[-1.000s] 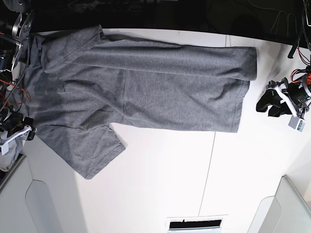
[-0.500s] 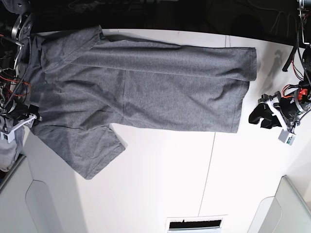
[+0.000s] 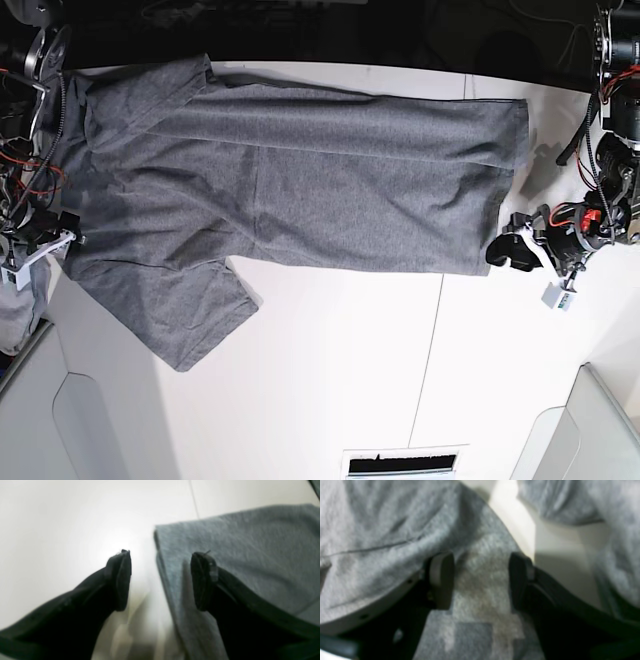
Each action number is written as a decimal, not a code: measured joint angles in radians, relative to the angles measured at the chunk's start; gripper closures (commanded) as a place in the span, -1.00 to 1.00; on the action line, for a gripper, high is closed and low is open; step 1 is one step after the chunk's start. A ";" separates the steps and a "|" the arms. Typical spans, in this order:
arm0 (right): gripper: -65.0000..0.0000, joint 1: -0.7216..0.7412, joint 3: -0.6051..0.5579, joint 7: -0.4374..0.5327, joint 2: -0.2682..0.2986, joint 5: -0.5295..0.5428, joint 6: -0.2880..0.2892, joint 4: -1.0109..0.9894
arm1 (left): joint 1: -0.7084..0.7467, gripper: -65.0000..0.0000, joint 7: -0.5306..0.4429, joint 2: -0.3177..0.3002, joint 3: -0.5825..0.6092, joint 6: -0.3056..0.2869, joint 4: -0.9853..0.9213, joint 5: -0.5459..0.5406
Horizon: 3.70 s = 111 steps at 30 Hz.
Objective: Layout the t-shirt on the table in an organized manner, then fold the t-shirt properly
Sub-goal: 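Move the left gripper to the shirt's folded corner and pinch it, then grasp the shirt's opposite side edge with both grippers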
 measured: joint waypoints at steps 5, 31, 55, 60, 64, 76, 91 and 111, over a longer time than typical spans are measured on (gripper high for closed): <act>-0.07 -0.014 0.000 0.015 0.000 0.002 0.001 0.002 | 0.000 -0.23 -0.051 0.003 0.061 0.039 0.000 0.054; -0.07 -0.037 0.000 0.018 0.002 0.016 0.005 0.043 | -0.008 -0.23 -0.095 0.074 0.060 0.113 -0.033 0.130; -0.07 -0.037 0.000 0.017 -0.019 0.076 0.005 0.043 | 0.005 0.01 -0.061 0.059 0.058 0.050 -0.035 0.076; -0.07 -0.036 0.000 0.009 -0.019 0.076 0.005 0.044 | -0.018 0.00 0.010 0.055 0.058 0.051 -0.035 0.013; -0.07 -0.036 0.000 0.007 -0.019 0.076 0.016 0.044 | -0.039 -0.02 0.063 0.050 0.060 0.010 -0.035 -0.038; -0.07 -0.036 0.000 0.006 -0.019 0.078 0.016 0.044 | -0.038 1.00 0.041 0.102 0.060 0.030 -0.034 0.083; -0.07 -0.039 0.000 -0.031 -0.019 0.144 0.019 0.156 | -0.032 1.00 0.055 -0.013 0.060 -0.021 -0.035 0.121; -0.07 -0.028 0.002 0.150 -0.014 0.070 0.125 -0.050 | -0.027 1.00 0.055 -0.014 0.060 -0.023 -0.035 0.055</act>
